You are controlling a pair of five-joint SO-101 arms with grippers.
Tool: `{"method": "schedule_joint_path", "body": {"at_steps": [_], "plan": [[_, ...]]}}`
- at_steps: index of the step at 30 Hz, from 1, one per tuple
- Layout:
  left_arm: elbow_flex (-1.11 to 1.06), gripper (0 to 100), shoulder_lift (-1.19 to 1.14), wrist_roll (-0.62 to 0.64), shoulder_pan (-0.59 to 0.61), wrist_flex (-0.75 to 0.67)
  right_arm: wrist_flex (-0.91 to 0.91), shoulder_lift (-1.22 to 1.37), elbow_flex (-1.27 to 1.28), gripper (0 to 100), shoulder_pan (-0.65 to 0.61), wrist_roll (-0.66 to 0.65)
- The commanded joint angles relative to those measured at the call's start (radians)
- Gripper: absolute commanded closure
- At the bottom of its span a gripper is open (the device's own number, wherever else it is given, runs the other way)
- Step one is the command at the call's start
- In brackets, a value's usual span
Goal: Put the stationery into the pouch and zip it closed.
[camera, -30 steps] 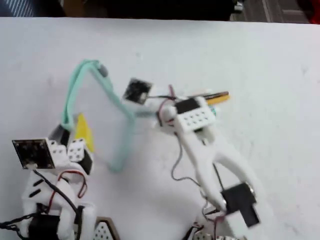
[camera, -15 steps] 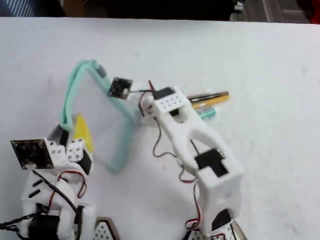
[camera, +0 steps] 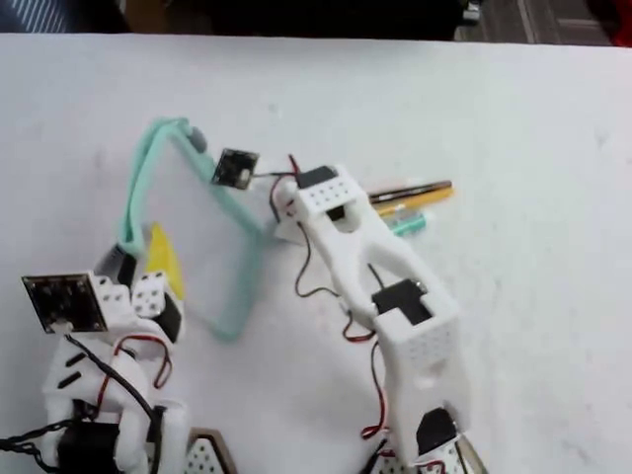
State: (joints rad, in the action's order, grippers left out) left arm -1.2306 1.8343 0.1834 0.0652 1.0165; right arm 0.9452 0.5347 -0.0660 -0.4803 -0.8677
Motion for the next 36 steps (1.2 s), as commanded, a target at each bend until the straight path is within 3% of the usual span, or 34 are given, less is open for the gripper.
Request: {"method": "schedule_joint_path", "body": {"at_steps": [1, 12, 19, 27, 31, 36], "plan": [[-0.002, 98, -0.007, 0.002, 0.008, -0.018, 0.091, -0.105, -0.021, 98.1, 0.027, -0.012], [0.003, 98, -0.007, 0.005, -0.061, -0.017, 0.372, -0.575, -0.017, 98.1, 0.214, 0.006], [0.005, 98, -0.007, -0.077, -0.278, -0.018, 0.481, -0.889, -0.020, 98.1, 0.292, 0.153], [0.005, 98, -0.007, -0.078, -0.364, -0.017, 0.521, -1.230, -0.021, 98.2, 0.239, 0.316], [-0.003, 98, -0.007, -0.103, -0.495, -0.015, 0.519, -1.308, -0.021, 98.2, 0.133, 0.417], [-0.021, 98, -0.007, -0.150, -0.515, -0.021, 0.495, -1.331, -0.021, 98.2, -0.025, 0.476]]}}
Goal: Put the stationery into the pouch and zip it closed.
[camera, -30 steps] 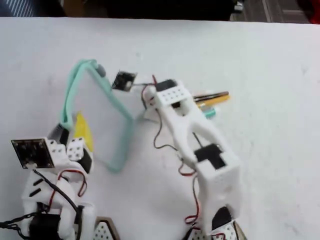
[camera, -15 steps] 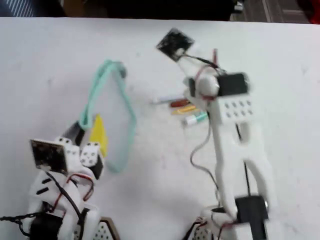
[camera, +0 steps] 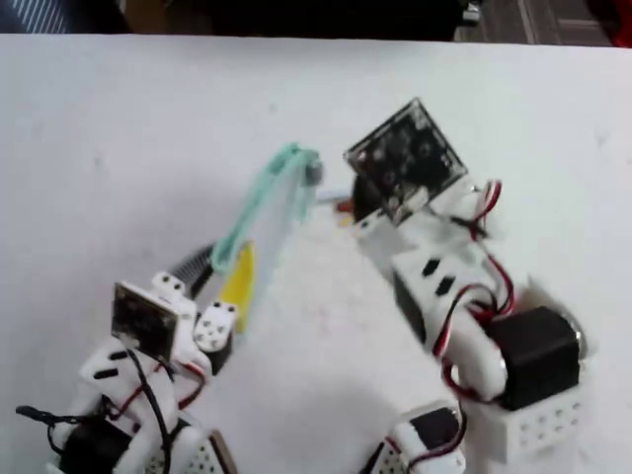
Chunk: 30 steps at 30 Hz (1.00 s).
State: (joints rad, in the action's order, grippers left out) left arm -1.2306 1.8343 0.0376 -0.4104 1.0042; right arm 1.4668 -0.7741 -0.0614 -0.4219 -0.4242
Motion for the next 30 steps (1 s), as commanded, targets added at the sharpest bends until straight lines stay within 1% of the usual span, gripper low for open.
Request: {"method": "schedule_joint_path", "body": {"at_steps": [1, 3, 4, 6, 8, 9, 15, 19, 23, 25, 30], "plan": [[-0.037, 98, -0.007, -0.006, -0.039, -0.021, -0.042, -0.025, -0.026, 98.2, -0.117, 0.038], [-0.064, 97, -0.007, -0.006, -0.042, -0.060, -0.076, -0.027, -0.028, 98.2, -0.180, 0.038], [-0.075, 95, -0.007, -0.006, -0.045, -0.074, -0.090, -0.027, -0.028, 98.2, -0.206, 0.044], [-0.086, 88, -0.007, -0.006, -0.039, -0.060, -0.105, -0.018, -0.026, 98.2, -0.246, 0.044], [-0.083, 80, -0.007, -0.002, -0.033, -0.012, -0.108, -0.016, -0.021, 98.2, -0.271, 0.044], [-0.078, 78, -0.007, 0.000, -0.022, 0.000, -0.108, -0.016, -0.021, 98.2, -0.282, 0.044], [-0.074, 78, -0.007, -0.003, 0.005, 0.000, -0.142, -0.016, -0.002, 98.2, -0.321, 0.044], [-0.074, 79, -0.007, -0.002, 0.010, 0.000, -0.254, -0.016, 0.115, 98.2, -0.343, 0.044], [-0.080, 79, -0.007, 0.003, 0.071, -0.028, -0.394, -0.016, 0.272, 98.2, -0.343, 0.049], [-0.080, 79, -0.007, 0.003, 0.093, -0.034, -0.444, -0.016, 0.322, 98.2, -0.340, 0.094], [-0.080, 79, -0.007, 0.003, 0.088, -0.032, -0.541, -0.015, 0.402, 98.2, -0.341, 0.118]]}}
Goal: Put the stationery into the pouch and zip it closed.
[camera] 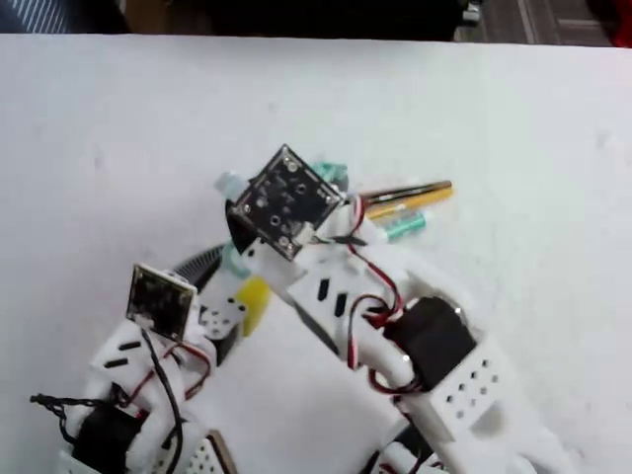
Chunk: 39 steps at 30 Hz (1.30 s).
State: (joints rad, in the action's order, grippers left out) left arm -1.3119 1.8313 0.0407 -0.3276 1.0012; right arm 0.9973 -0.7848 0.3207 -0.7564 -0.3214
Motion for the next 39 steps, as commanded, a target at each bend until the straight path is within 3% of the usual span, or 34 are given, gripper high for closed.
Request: {"method": "schedule_joint_path", "body": {"at_steps": [1, 11, 24, 31, 39], "plan": [[0.002, 79, -0.004, 0.000, 0.005, -0.029, -0.099, -0.004, 0.034, 98.2, -0.007, 0.017], [0.002, 79, -0.004, 0.000, 0.012, -0.031, -0.262, 0.131, 0.068, 98.2, -0.094, 0.018], [0.000, 79, -0.004, 0.025, 0.015, -0.031, -0.039, 0.082, 0.094, 97.4, -0.061, 0.020], [0.000, 79, -0.004, 0.084, 0.087, -0.031, -0.007, 0.081, 0.055, 68.2, -0.102, 0.044], [0.000, 79, -0.004, 0.078, 0.084, -0.031, 0.113, 0.088, -0.163, 75.0, -0.085, 0.046]]}}
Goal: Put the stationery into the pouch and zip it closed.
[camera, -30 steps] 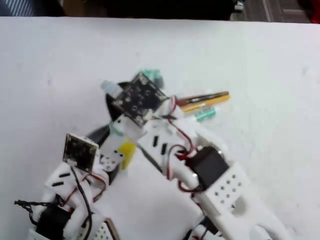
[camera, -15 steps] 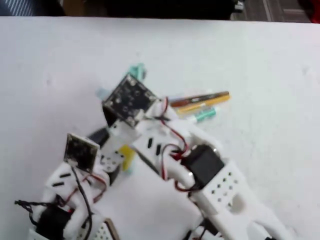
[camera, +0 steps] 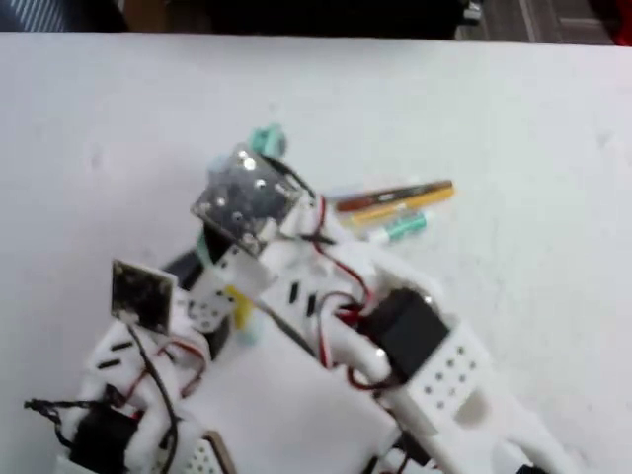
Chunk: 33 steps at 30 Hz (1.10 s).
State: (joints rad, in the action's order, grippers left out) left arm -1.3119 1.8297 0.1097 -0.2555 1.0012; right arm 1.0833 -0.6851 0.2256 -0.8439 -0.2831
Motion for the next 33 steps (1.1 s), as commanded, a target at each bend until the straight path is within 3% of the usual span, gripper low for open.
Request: {"method": "schedule_joint_path", "body": {"at_steps": [1, 9, 11, 15, 17, 20, 33], "plan": [[0.000, 79, -0.002, 0.009, 0.012, -0.031, 0.027, -0.008, -0.066, 75.0, 0.002, 0.008], [0.000, 78, -0.002, 0.011, 0.008, -0.031, 0.031, -0.004, -0.252, 75.3, 0.013, 0.008], [0.000, 78, -0.002, 0.011, 0.007, -0.031, 0.027, 0.018, -0.293, 79.4, 0.013, 0.008], [0.000, 78, -0.002, 0.008, -0.051, -0.028, -0.094, 0.122, -0.358, 99.6, 0.010, 0.008], [0.000, 78, -0.002, 0.008, -0.056, -0.025, -0.136, 0.191, -0.393, 94.7, 0.010, 0.008], [-0.014, 78, -0.002, 0.008, -0.053, -0.032, -0.130, 0.294, -0.459, 98.6, 0.008, 0.012], [-0.020, 78, -0.002, 0.008, -0.051, -0.051, 0.311, 0.305, -0.569, 98.2, 0.134, 0.006]]}}
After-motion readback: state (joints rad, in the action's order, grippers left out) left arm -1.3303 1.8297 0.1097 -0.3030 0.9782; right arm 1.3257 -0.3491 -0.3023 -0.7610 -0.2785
